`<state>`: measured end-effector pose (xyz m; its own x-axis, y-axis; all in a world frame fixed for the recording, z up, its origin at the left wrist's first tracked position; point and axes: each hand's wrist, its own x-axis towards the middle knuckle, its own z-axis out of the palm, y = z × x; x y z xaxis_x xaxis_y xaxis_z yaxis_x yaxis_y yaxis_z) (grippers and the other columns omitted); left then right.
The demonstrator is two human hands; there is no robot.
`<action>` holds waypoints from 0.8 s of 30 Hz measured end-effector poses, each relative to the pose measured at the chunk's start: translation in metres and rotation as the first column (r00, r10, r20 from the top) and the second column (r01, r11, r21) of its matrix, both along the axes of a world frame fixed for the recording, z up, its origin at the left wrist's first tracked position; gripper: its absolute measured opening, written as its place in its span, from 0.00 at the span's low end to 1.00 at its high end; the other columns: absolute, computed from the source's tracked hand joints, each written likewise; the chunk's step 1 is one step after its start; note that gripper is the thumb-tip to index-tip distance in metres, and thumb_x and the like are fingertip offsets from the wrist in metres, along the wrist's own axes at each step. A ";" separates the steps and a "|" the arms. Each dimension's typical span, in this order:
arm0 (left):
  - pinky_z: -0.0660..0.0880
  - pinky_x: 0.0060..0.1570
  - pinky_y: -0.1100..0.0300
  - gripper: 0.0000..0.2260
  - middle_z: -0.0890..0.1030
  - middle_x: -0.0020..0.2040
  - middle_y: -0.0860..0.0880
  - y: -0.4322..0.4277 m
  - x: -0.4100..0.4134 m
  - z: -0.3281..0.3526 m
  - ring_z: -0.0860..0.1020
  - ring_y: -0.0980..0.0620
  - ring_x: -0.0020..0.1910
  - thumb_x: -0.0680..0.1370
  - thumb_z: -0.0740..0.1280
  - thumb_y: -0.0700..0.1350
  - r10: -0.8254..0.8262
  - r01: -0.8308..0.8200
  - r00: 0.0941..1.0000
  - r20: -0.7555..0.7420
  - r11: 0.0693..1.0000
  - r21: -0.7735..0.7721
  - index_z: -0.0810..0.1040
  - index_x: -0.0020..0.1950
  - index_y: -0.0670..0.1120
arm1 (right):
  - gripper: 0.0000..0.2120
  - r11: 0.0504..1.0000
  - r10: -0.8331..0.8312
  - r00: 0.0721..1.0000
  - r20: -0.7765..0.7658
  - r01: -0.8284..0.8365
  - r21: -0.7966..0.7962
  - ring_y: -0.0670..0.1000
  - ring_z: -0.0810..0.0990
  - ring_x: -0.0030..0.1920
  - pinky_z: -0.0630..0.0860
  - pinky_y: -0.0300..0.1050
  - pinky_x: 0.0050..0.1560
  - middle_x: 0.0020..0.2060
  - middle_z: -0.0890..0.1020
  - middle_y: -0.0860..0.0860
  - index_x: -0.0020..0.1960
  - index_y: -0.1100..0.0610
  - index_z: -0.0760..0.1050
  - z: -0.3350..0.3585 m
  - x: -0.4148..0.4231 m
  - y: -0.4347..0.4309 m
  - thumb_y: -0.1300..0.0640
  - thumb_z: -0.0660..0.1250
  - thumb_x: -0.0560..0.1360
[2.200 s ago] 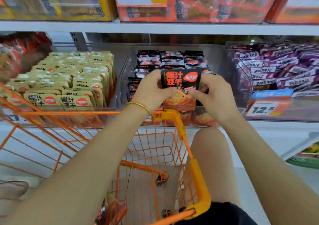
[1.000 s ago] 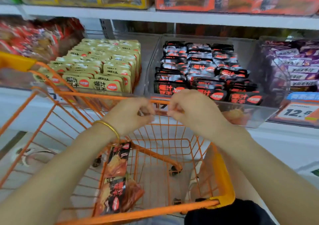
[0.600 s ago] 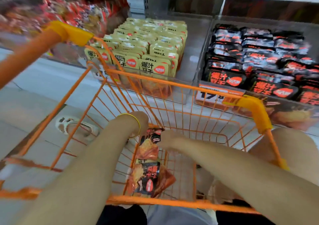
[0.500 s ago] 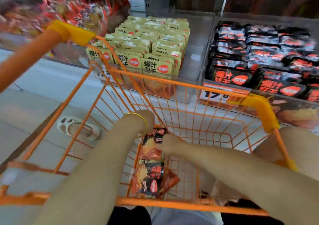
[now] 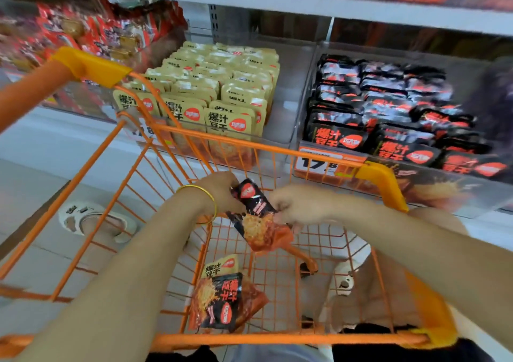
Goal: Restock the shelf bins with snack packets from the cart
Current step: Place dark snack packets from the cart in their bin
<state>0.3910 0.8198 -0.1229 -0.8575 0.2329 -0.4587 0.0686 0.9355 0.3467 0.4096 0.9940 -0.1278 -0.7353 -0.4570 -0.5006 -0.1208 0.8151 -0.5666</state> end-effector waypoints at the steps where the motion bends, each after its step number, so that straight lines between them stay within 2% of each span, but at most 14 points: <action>1: 0.76 0.42 0.58 0.13 0.77 0.49 0.43 0.002 0.002 0.006 0.77 0.46 0.46 0.74 0.69 0.45 0.030 -0.028 0.999 -0.011 0.992 0.121 0.75 0.55 0.41 | 0.06 0.999 -0.017 0.999 -0.050 0.015 -0.032 0.58 0.81 0.40 0.79 0.51 0.42 0.40 0.74 0.57 0.47 0.67 0.71 0.010 0.004 0.011 0.63 0.63 0.78; 3: 0.79 0.36 0.61 0.09 0.76 0.44 0.44 0.011 0.007 0.019 0.79 0.50 0.40 0.74 0.70 0.41 0.082 -0.081 0.997 0.009 0.935 0.345 0.76 0.51 0.38 | 0.10 0.994 -0.080 0.983 -0.164 0.067 -0.082 0.52 0.79 0.35 0.78 0.46 0.39 0.36 0.72 0.52 0.39 0.59 0.68 0.026 0.017 0.031 0.62 0.65 0.77; 5: 0.81 0.38 0.59 0.06 0.73 0.41 0.46 0.026 0.014 0.037 0.78 0.50 0.40 0.74 0.70 0.39 0.065 -0.032 0.996 -0.059 0.892 0.450 0.76 0.48 0.39 | 0.13 0.976 -0.197 0.939 -0.281 0.160 -0.149 0.45 0.74 0.32 0.75 0.43 0.37 0.35 0.72 0.48 0.37 0.52 0.66 0.036 0.030 0.049 0.62 0.68 0.75; 6: 0.81 0.39 0.59 0.06 0.73 0.40 0.47 0.036 0.017 0.046 0.78 0.51 0.40 0.74 0.70 0.39 0.043 0.021 0.991 -0.123 0.881 0.472 0.76 0.47 0.40 | 0.12 0.957 -0.266 0.903 -0.336 0.205 -0.206 0.47 0.72 0.32 0.73 0.45 0.38 0.35 0.72 0.49 0.39 0.53 0.67 0.041 0.036 0.058 0.62 0.69 0.74; 8: 0.76 0.42 0.69 0.06 0.72 0.39 0.51 0.060 0.021 0.069 0.75 0.62 0.39 0.73 0.70 0.40 -0.014 0.168 0.946 -0.323 0.873 0.457 0.75 0.46 0.42 | 0.08 0.904 -0.397 0.805 -0.441 0.261 -0.338 0.53 0.72 0.35 0.71 0.48 0.40 0.36 0.74 0.54 0.43 0.59 0.70 0.050 0.044 0.074 0.63 0.70 0.73; 9: 0.70 0.39 0.75 0.06 0.70 0.37 0.53 0.074 0.022 0.082 0.73 0.65 0.36 0.73 0.70 0.41 -0.045 0.243 0.903 -0.428 0.874 0.422 0.74 0.46 0.43 | 0.07 0.878 -0.455 0.746 -0.485 0.287 -0.383 0.55 0.72 0.36 0.71 0.48 0.41 0.36 0.75 0.55 0.44 0.60 0.71 0.055 0.047 0.083 0.64 0.70 0.72; 10: 0.67 0.36 0.76 0.06 0.69 0.36 0.55 0.087 0.023 0.093 0.71 0.64 0.34 0.73 0.70 0.41 -0.068 0.303 0.857 -0.510 0.868 0.394 0.74 0.45 0.45 | 0.08 0.857 -0.504 0.682 -0.530 0.315 -0.409 0.52 0.72 0.36 0.71 0.43 0.41 0.35 0.74 0.53 0.43 0.59 0.71 0.061 0.049 0.093 0.64 0.70 0.72; 12: 0.67 0.36 0.71 0.06 0.69 0.36 0.54 0.113 0.021 0.110 0.71 0.56 0.36 0.73 0.70 0.41 -0.088 0.388 0.790 -0.607 0.837 0.385 0.73 0.44 0.46 | 0.09 0.819 -0.573 0.537 -0.619 0.360 -0.446 0.44 0.70 0.33 0.67 0.32 0.38 0.33 0.73 0.46 0.42 0.55 0.71 0.075 0.053 0.110 0.64 0.70 0.72; 14: 0.70 0.42 0.60 0.06 0.70 0.38 0.52 0.137 0.016 0.117 0.73 0.50 0.42 0.74 0.69 0.41 -0.097 0.455 0.728 -0.679 0.809 0.372 0.73 0.46 0.45 | 0.06 0.794 -0.605 0.422 -0.675 0.383 -0.472 0.46 0.71 0.35 0.67 0.36 0.40 0.35 0.74 0.47 0.48 0.57 0.74 0.083 0.055 0.127 0.64 0.69 0.72; 15: 0.70 0.44 0.58 0.06 0.70 0.40 0.52 0.147 0.013 0.117 0.73 0.49 0.43 0.74 0.69 0.41 -0.098 0.476 0.712 -0.695 0.795 0.376 0.74 0.48 0.44 | 0.07 0.790 -0.604 0.376 -0.702 0.396 -0.468 0.48 0.72 0.38 0.67 0.39 0.41 0.37 0.75 0.49 0.50 0.59 0.75 0.083 0.055 0.135 0.64 0.68 0.73; 17: 0.71 0.46 0.58 0.08 0.70 0.42 0.50 0.165 0.009 0.111 0.73 0.49 0.44 0.75 0.69 0.41 -0.095 0.496 0.709 -0.699 0.771 0.399 0.75 0.51 0.41 | 0.09 0.791 -0.588 0.314 -0.745 0.415 -0.450 0.50 0.73 0.41 0.65 0.41 0.42 0.40 0.76 0.49 0.53 0.61 0.76 0.079 0.053 0.147 0.65 0.68 0.73; 19: 0.66 0.45 0.60 0.09 0.72 0.44 0.48 0.177 0.007 0.102 0.73 0.48 0.46 0.75 0.68 0.41 -0.090 0.500 0.680 -0.728 0.783 0.370 0.75 0.53 0.40 | 0.09 0.790 -0.579 0.274 -0.768 0.424 -0.444 0.51 0.74 0.43 0.66 0.42 0.43 0.42 0.78 0.52 0.53 0.62 0.75 0.070 0.050 0.154 0.65 0.68 0.73; 22: 0.64 0.46 0.60 0.12 0.78 0.50 0.43 0.187 0.003 0.091 0.74 0.44 0.52 0.75 0.68 0.42 -0.080 0.478 0.640 -0.764 0.820 0.315 0.75 0.57 0.39 | 0.05 0.773 -0.599 0.259 -0.758 0.434 -0.462 0.53 0.73 0.40 0.66 0.46 0.41 0.38 0.76 0.52 0.45 0.59 0.72 0.056 0.046 0.160 0.65 0.68 0.72; 24: 0.64 0.46 0.60 0.12 0.79 0.51 0.43 0.189 0.003 0.086 0.74 0.44 0.52 0.75 0.68 0.42 -0.074 0.468 0.626 -0.776 0.832 0.298 0.76 0.57 0.41 | 0.10 0.770 -0.601 0.255 -0.758 0.438 -0.463 0.53 0.70 0.38 0.65 0.47 0.38 0.35 0.72 0.50 0.41 0.56 0.68 0.051 0.044 0.163 0.64 0.69 0.71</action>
<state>0.3938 1.0084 -0.0370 -0.7141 0.5094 0.4802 0.6969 0.5823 0.4186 0.4534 1.1568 -0.0772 -0.8194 0.1969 0.5384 -0.1618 0.8216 -0.5466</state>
